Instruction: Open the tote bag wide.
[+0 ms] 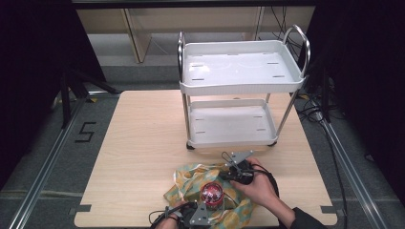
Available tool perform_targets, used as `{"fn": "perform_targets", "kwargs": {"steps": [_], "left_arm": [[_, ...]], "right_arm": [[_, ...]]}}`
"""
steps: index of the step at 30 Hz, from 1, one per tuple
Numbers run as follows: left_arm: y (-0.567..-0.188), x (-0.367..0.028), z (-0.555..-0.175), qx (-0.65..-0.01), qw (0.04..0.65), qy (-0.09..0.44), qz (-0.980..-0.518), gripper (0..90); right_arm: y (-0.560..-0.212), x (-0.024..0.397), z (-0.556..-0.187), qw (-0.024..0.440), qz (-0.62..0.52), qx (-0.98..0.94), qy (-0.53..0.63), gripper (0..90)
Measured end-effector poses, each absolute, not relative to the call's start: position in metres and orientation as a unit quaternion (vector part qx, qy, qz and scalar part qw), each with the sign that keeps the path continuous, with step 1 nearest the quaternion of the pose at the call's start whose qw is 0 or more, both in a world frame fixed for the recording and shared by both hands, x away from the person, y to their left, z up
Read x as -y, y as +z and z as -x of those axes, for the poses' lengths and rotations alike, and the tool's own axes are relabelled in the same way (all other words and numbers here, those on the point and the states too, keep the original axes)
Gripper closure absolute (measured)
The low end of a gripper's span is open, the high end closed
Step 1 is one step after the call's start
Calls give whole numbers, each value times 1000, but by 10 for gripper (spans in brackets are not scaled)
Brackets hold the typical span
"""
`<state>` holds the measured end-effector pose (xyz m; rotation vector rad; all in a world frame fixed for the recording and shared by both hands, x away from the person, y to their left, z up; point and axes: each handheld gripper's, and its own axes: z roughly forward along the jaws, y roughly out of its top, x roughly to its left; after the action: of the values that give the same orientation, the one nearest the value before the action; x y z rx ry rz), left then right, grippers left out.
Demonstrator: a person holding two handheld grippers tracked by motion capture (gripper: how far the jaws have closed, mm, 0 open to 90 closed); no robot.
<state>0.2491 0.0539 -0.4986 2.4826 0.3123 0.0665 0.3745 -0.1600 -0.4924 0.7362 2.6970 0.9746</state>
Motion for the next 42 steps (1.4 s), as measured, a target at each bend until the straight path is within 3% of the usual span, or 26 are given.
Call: {"fn": "perform_targets", "kwargs": {"steps": [7,13,15,17,21,23,24,42], "left_arm": [[-495,-56,-249,-131,319,27,-938,843],[-487,-58,-253,-106,338,20,-935,700],[-485,-58,-250,-134,354,14,-926,635],[-481,-59,-253,-98,351,10,-931,593],[-475,-61,-252,-117,368,5,-922,499],[-472,-61,-251,-119,380,-11,-917,494],[-470,-64,-246,-175,375,29,-910,492],[-456,-75,-250,-190,400,38,-896,384]], "right_arm": [[-487,158,-370,75,-258,-898,350,809],[-478,160,-366,86,-253,-890,368,753],[-475,160,-363,85,-256,-888,372,733],[-473,160,-361,80,-257,-887,376,715],[-466,162,-360,82,-252,-881,392,674],[-462,164,-360,82,-249,-878,401,648],[-460,165,-360,90,-246,-876,405,640],[-445,165,-340,38,-180,-869,459,443]]}}
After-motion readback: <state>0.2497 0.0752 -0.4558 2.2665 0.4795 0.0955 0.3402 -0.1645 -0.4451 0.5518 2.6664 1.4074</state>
